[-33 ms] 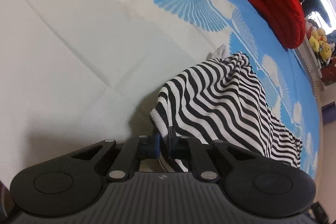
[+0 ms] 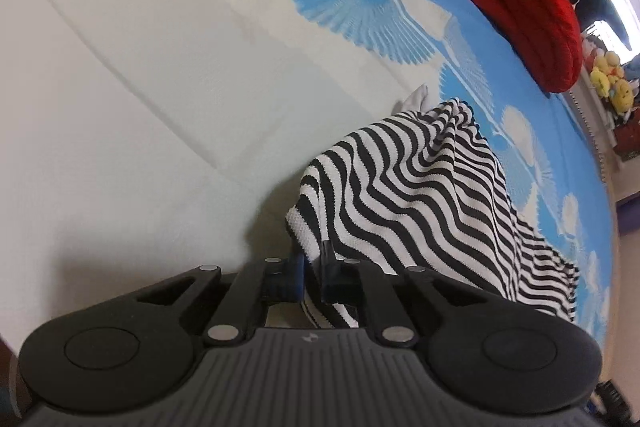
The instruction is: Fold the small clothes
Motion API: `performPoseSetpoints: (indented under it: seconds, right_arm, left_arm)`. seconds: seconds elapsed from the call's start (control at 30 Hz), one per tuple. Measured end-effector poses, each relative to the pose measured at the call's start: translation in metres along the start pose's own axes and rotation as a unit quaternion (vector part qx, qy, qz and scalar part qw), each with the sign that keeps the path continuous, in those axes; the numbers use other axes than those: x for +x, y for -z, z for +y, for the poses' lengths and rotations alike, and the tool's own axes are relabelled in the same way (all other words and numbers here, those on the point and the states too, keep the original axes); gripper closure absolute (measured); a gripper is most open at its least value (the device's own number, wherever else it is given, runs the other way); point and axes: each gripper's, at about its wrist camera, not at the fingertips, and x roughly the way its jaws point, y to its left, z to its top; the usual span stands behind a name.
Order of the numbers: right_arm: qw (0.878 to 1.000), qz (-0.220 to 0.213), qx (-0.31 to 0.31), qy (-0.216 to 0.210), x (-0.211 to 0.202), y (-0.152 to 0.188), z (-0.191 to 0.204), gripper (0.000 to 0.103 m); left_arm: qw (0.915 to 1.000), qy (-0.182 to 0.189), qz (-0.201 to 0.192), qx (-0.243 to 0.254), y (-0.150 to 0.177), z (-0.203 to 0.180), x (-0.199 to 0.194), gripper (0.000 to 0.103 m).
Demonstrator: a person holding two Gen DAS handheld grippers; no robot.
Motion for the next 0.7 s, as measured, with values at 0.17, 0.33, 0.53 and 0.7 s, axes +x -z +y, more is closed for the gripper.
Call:
performPoseSetpoints:
  seconds: [0.17, 0.33, 0.53, 0.7]
  right_arm:
    - [1.000, -0.004, -0.010, -0.009, 0.003, 0.003, 0.024, 0.042]
    - [0.999, -0.014, -0.027, -0.022, 0.001, 0.001, 0.038, 0.052]
    - [0.998, -0.034, -0.045, -0.037, -0.007, -0.004, 0.035, 0.078]
    - [0.998, -0.037, -0.035, -0.041, -0.014, -0.005, 0.014, 0.079]
  left_arm:
    - [0.9996, -0.026, 0.002, 0.010, -0.010, 0.026, -0.018, 0.096]
    - [0.9984, -0.048, -0.006, 0.031, -0.018, 0.027, -0.033, 0.096]
    - [0.9857, 0.020, -0.082, 0.146, 0.003, -0.068, -0.064, 0.096]
    - [0.9468, 0.156, -0.112, 0.258, 0.067, -0.183, -0.076, 0.096]
